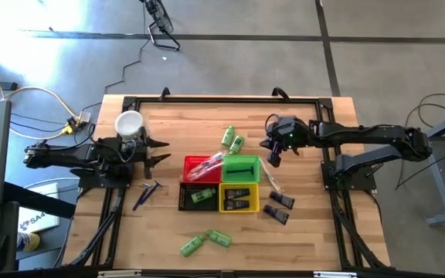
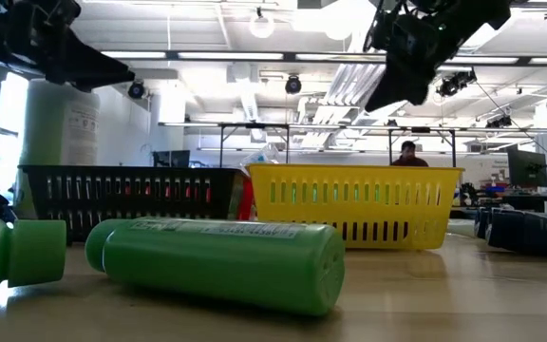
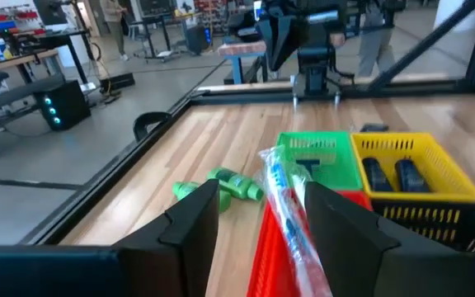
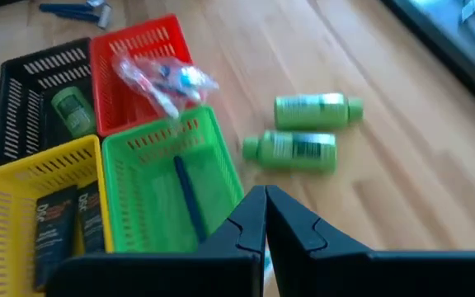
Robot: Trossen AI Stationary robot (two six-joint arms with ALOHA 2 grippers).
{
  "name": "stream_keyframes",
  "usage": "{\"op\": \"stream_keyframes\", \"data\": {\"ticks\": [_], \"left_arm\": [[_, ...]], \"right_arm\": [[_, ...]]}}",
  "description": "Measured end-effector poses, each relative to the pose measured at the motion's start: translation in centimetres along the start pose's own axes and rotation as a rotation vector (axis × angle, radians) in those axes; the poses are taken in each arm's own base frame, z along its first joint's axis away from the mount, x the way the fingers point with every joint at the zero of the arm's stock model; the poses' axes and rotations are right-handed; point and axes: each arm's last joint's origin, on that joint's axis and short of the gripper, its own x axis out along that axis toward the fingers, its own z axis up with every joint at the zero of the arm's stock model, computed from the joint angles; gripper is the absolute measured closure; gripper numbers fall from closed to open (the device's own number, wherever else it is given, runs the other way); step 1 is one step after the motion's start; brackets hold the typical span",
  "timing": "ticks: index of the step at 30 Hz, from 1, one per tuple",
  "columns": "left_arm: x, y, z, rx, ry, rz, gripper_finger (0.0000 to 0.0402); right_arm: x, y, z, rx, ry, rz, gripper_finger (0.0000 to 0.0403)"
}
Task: Pick & Place Travel size toiletries
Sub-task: Put the dark blue shaving cream into the yellow bin
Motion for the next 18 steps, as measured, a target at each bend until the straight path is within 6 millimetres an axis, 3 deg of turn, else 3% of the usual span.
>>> {"op": "stream_keyframes", "data": {"ticks": [9, 18], "left_arm": [[0.0, 0.0, -0.1, 0.090, 0.010, -0.001, 0.0226], [0.0, 0.0, -0.2, 0.097, 0.017, -0.001, 0.0226]], "right_arm": [[-0.5, 3.6, -1.6, 0.051, 0.029, -0.057, 0.0401], [-0.8, 4.9, -1.3, 0.070, -0.061, -0.074, 0.0401]]}}
